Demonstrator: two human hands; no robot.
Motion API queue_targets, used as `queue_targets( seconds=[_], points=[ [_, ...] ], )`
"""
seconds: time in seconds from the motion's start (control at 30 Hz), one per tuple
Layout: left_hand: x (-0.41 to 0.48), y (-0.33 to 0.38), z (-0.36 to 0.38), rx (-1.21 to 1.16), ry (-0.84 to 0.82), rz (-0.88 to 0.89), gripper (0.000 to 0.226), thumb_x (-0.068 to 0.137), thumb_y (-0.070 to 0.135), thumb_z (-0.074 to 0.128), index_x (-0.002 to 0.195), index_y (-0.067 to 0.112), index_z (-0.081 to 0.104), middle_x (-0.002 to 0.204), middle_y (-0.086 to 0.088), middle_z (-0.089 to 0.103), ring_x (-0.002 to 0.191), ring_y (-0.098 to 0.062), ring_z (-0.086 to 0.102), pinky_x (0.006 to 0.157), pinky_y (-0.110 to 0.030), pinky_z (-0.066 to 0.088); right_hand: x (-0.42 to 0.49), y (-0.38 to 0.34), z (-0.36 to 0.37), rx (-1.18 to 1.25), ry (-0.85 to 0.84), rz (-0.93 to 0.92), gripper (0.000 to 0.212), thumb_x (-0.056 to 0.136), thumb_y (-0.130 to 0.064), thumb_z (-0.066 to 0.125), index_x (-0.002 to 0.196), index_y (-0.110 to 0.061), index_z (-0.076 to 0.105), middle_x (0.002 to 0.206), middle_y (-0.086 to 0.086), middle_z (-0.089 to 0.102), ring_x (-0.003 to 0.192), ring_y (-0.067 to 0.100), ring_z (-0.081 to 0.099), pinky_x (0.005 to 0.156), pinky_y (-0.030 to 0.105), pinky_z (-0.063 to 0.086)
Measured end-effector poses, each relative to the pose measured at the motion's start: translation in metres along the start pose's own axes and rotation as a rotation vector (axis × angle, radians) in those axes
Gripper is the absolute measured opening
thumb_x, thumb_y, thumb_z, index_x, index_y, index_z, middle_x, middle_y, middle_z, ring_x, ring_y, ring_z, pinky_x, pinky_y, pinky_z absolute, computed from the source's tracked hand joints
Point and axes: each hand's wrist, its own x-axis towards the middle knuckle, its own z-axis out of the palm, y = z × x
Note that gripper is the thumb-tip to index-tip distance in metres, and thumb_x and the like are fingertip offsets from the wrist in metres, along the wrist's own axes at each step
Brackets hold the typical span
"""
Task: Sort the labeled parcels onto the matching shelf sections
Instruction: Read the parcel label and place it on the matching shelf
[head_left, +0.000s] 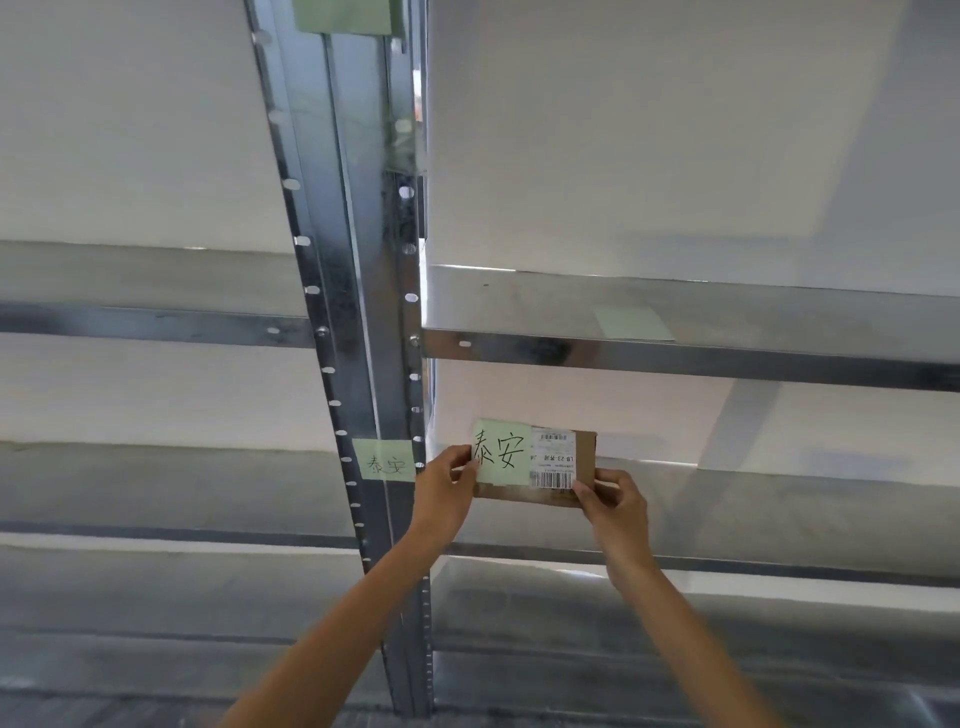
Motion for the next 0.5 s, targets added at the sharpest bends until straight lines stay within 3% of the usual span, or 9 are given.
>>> queue_targets(
  seconds=[0.13,0.23,0.37,0.5],
  points=[
    [0.035,-0.019,0.016,0.020,-0.038,-0.112,0.030,0.098,0.010,0.038,0.121,0.008,0.057,0.118,-0.006,0.063,0.095,-0.017,0.057,0.068,-0.007,0.047,0.035,0.014,0.018,-0.091,-0.015,0.025,0.025,0.084,-0.015,0.067,0.108,-0.012,0.062,0.103,0.012,0.070,0.095,0.026,0.065,0.092,0.042,0.050],
    [0.056,-0.033,0.027,0.030,-0.040,-0.217,0.034,0.097,0.006,0.036,0.125,0.007,0.054,0.124,-0.011,0.062,0.105,-0.028,0.059,0.078,-0.023,0.052,0.055,0.029,0.030,-0.153,-0.040,0.069,0.025,0.084,-0.013,0.067,0.108,-0.011,0.063,0.102,0.014,0.071,0.089,0.026,0.065,0.089,0.043,0.052],
    [0.078,-0.053,0.038,0.091,-0.052,-0.300,0.034,0.096,0.007,0.036,0.126,0.009,0.054,0.126,-0.012,0.061,0.095,-0.023,0.057,0.068,-0.022,0.051,0.079,0.046,0.044,-0.224,-0.091,0.125,0.027,0.087,-0.010,0.063,0.113,-0.009,0.065,0.100,0.016,0.071,0.079,0.024,0.061,0.082,0.040,0.054],
    [0.098,-0.068,0.045,0.096,-0.044,-0.376,0.034,0.095,0.009,0.041,0.125,0.011,0.056,0.126,-0.010,0.062,0.099,-0.020,0.054,0.093,-0.035,0.050,0.096,0.058,0.054,-0.269,-0.153,0.178,0.029,0.090,-0.008,0.057,0.118,-0.009,0.064,0.097,0.011,0.068,0.079,0.024,0.060,0.069,0.028,0.050]
  ],
)
